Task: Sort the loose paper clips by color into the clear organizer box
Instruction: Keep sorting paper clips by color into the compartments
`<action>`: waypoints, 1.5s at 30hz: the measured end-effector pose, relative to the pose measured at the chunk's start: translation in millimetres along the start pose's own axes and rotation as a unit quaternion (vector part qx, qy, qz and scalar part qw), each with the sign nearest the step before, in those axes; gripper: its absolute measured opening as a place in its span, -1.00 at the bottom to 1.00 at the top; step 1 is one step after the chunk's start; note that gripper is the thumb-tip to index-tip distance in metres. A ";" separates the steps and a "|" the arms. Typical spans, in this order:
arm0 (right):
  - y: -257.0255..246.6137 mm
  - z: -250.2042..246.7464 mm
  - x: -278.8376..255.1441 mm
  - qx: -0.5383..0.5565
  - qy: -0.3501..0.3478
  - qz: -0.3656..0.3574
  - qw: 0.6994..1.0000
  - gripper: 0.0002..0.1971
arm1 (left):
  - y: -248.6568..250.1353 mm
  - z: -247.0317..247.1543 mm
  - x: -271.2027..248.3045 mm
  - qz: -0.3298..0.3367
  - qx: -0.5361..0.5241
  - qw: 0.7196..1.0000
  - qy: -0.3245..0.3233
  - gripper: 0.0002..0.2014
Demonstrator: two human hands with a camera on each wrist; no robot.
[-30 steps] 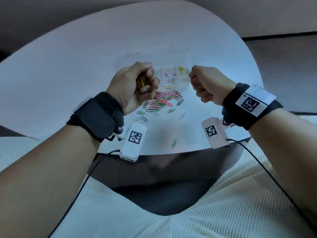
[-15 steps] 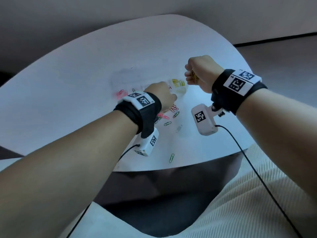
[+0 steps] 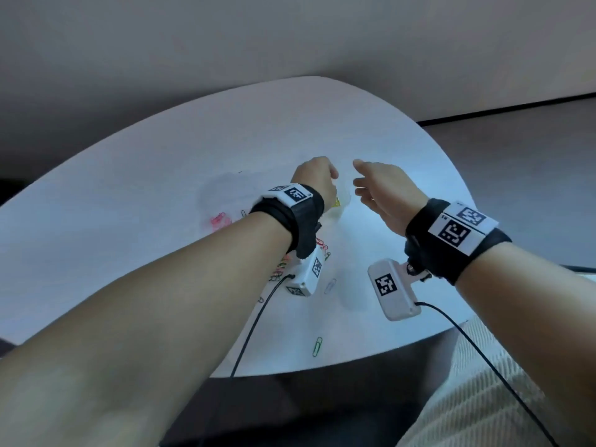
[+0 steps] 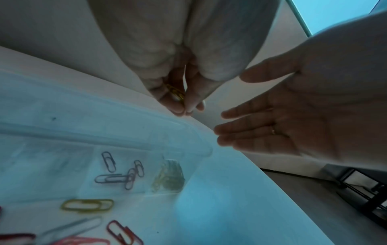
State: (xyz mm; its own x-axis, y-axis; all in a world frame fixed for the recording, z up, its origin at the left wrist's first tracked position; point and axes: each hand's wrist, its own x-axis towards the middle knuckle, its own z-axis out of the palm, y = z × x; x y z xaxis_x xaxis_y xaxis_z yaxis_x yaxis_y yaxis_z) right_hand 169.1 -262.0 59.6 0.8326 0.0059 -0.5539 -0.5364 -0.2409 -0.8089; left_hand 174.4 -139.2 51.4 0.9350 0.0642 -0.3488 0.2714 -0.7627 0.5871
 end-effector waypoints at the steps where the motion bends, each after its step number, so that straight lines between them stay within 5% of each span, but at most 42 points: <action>1: 2.3 -5.2 -1.9 0.001 0.004 -0.003 1.000 -0.76 | 1.4 3.0 1.1 0.004 -0.006 1.000 -0.017 -0.61; 5: 10.7 -18.3 -8.5 0.001 0.011 -0.011 1.000 -0.74 | 0.9 13.4 -1.6 0.024 0.028 0.996 -0.087 -0.58; 11: 20.0 -11.2 -20.6 -0.051 0.011 -0.044 0.998 -0.74 | -16.2 1.0 -27.8 0.060 0.022 0.997 -0.042 -0.64; 17: 20.7 1.0 -38.0 -0.185 -0.078 -0.088 0.976 -0.81 | -60.1 -18.8 -65.7 0.032 0.029 0.998 -0.055 -0.78; 23: 40.6 9.1 -62.3 -0.256 -0.075 -0.102 0.958 -0.84 | -121.6 -39.3 -120.3 -0.011 0.073 0.993 -0.093 -0.83; 30: 69.8 42.3 -53.6 -0.402 -0.083 -0.133 0.902 -0.94 | -162.0 -31.4 -135.8 -0.052 0.071 0.989 -0.121 -0.83; 37: 104.2 46.9 -37.6 -0.479 -0.101 -0.155 0.858 -0.77 | -154.8 -2.0 -131.1 0.033 0.150 0.972 -0.179 -0.87; 45: 115.4 40.2 -31.1 -0.511 -0.098 -0.195 0.831 -0.75 | -181.1 -14.6 -120.3 -0.057 0.158 0.982 -0.087 -0.86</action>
State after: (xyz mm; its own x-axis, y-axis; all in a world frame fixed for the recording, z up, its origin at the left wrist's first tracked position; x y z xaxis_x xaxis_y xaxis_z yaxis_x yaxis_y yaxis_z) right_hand 75.7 -251.0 -24.5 0.8236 0.4110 -0.3907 0.2502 -0.8817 -0.4000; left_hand 16.2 0.6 -2.4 0.8420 0.0705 -0.5349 0.2620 -0.9201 0.2911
